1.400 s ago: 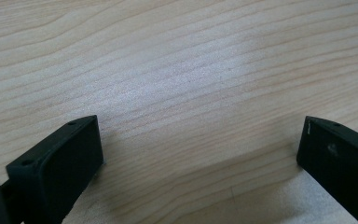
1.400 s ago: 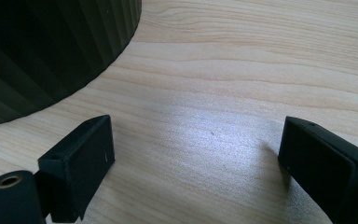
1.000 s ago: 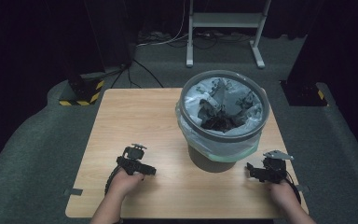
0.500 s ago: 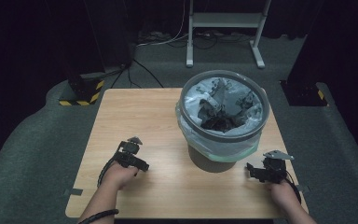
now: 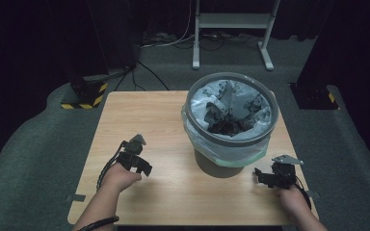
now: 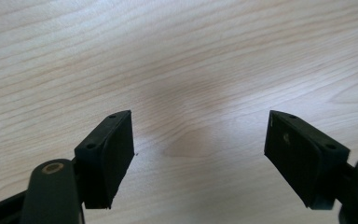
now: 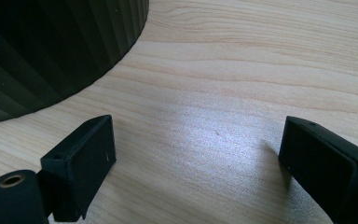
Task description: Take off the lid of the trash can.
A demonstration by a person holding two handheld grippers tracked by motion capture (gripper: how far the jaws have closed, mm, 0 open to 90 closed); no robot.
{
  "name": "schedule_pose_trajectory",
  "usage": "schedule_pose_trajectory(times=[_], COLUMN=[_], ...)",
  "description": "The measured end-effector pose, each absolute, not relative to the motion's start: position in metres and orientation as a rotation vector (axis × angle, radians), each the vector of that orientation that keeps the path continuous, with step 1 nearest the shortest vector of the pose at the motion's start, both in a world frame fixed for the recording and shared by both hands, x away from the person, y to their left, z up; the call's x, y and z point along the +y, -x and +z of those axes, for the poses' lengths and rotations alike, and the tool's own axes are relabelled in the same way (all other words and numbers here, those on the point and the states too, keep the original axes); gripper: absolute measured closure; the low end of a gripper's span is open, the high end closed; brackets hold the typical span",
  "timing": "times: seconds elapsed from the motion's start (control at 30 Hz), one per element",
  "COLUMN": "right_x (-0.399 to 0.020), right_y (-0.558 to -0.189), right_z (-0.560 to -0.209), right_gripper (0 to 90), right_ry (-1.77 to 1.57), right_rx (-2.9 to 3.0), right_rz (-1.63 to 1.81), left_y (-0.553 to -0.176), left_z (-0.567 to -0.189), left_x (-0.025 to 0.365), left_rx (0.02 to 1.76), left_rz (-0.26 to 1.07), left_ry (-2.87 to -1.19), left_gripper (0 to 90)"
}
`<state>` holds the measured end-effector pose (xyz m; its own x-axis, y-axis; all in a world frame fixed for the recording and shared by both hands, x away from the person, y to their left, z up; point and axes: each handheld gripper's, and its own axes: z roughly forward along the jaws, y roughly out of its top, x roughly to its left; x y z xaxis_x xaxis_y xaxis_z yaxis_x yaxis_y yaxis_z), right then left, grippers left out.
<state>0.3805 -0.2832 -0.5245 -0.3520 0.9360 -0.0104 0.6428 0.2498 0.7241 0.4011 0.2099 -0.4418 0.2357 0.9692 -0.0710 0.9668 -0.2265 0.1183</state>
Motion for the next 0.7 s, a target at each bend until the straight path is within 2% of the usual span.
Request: schedule_pose_trajectory(times=[0.1, 0.47, 0.7], right_x=[-0.283, -0.282, -0.281], right_y=[-0.38, -0.381, -0.38], right_z=[-0.525, -0.525, -0.525], right_gripper=[10.3, 10.1, 10.0], right_ry=[-1.436, -1.438, -1.446], right_rx=[2.084, 2.083, 2.077], right_rz=[0.884, 0.885, 0.881], left_y=[-0.404, -0.409, -0.412], left_z=[-0.432, -0.397, -0.368], left_x=[0.213, 0.217, 0.215], left_rx=[1.933, 1.951, 1.929], left_rz=[-0.027, -0.068, -0.032], left_ry=[-2.304, -2.247, -2.238], left_gripper=[25.9, 40.3, 40.4])
